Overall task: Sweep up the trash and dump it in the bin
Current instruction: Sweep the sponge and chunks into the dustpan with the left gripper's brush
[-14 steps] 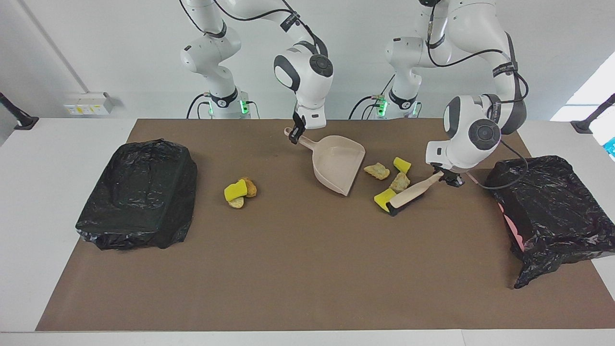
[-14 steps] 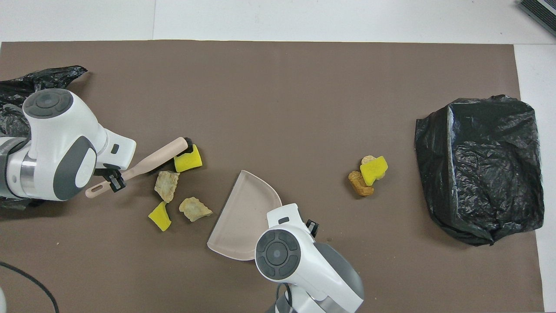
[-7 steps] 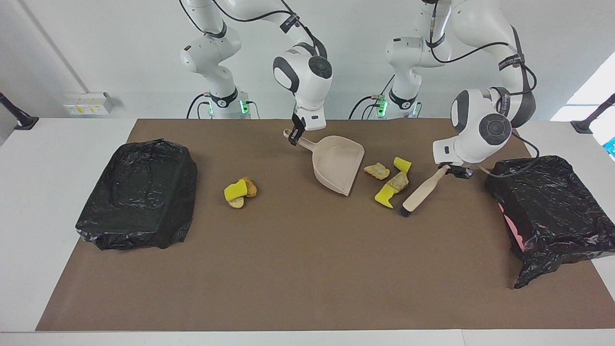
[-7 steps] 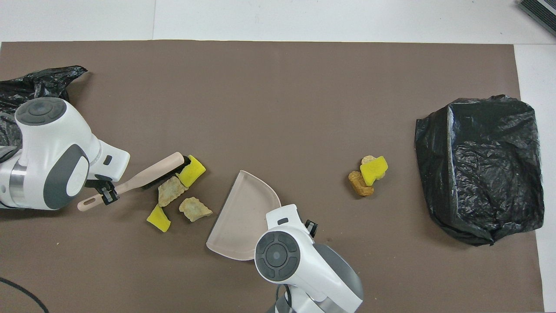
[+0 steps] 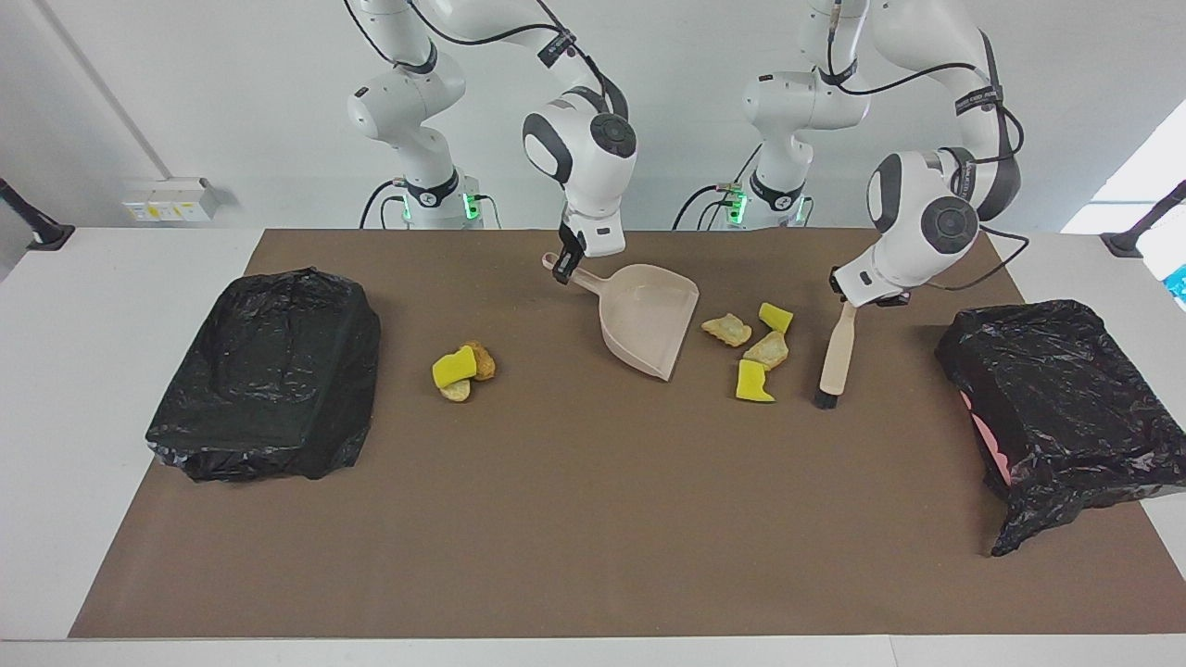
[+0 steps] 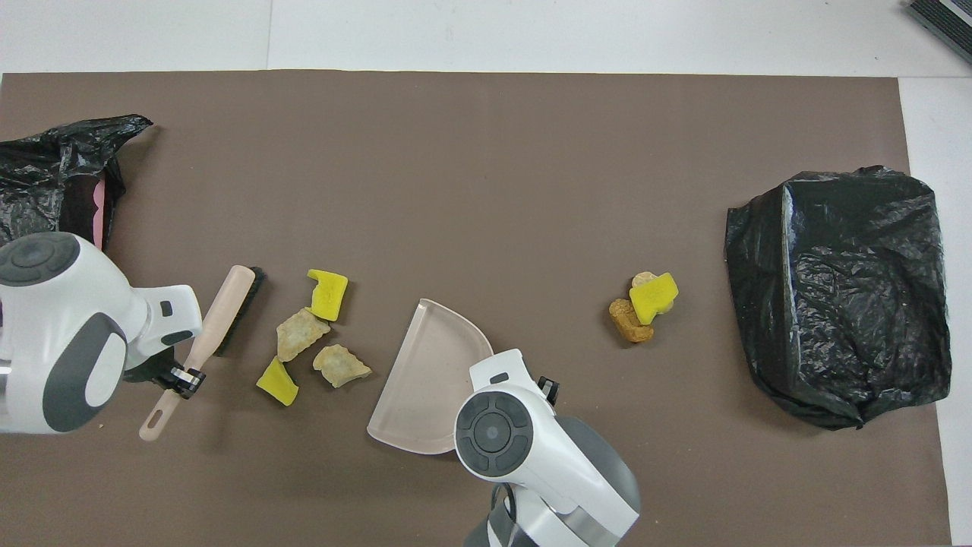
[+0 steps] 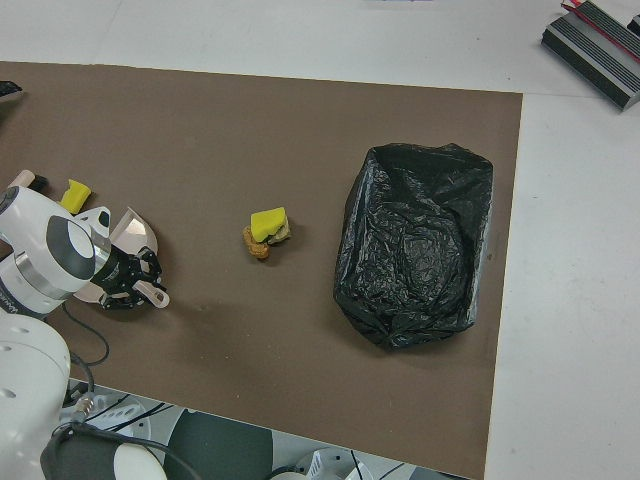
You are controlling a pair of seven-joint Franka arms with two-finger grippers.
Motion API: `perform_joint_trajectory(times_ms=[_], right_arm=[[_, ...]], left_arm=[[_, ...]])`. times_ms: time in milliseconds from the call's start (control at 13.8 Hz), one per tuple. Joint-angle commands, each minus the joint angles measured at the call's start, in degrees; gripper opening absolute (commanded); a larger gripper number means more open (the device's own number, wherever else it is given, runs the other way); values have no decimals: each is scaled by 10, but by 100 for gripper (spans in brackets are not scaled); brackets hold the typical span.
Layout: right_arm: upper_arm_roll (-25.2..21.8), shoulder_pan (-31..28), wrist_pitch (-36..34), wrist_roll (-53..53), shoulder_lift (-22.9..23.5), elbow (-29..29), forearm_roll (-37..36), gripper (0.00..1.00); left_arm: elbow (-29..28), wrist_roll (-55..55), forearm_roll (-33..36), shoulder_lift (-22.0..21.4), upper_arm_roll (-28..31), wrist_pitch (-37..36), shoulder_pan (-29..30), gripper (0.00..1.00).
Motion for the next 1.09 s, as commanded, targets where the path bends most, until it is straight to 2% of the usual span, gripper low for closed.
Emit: perform_joint_trajectory(times_ms=[0, 217, 580, 725, 1014], right_arm=[[3, -7, 20, -14, -3, -7, -11, 0], [3, -7, 20, -14, -3, -7, -11, 0], [3, -8, 19, -13, -3, -7, -10, 0], [3, -7, 19, -13, -3, -7, -10, 0], [4, -8, 19, -13, -3, -7, -10, 0]], left_arm=[[-41, -85, -14, -38, 1, 21, -58, 0], [-41, -156, -36, -41, 1, 20, -137, 0], [-41, -143, -121, -42, 0, 19, -254, 0], [-40, -111, -179, -46, 0, 12, -295, 0], [-26, -21, -246, -45, 5, -37, -295, 0]])
